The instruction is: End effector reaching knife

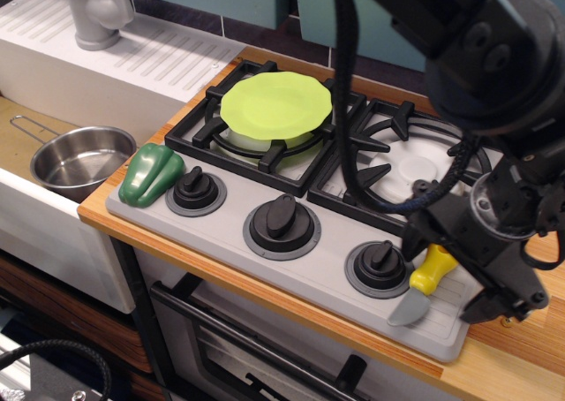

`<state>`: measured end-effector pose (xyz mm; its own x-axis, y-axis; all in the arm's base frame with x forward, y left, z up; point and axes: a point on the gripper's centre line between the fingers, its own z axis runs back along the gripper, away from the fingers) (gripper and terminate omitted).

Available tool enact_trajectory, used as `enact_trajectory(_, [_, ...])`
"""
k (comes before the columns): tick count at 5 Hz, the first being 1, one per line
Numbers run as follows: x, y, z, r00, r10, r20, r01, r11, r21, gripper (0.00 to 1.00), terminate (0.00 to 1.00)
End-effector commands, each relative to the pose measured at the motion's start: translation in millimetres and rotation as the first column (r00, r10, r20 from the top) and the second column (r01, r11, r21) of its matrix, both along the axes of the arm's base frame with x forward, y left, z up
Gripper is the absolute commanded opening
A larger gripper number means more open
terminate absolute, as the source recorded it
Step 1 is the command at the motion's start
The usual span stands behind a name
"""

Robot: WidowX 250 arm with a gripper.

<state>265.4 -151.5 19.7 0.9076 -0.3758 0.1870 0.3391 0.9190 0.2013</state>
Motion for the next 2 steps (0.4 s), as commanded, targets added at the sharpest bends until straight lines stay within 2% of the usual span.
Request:
enact_trajectory(1, [21.8,3.4,-18.1,0.996,-0.068,0.054,0.071,0.997,-0.042,1.0,0.0])
enact_trajectory(2, [21.6,3.6,-16.6,0.997,-0.064,0.045,0.066,0.997,-0.045,1.0,1.0])
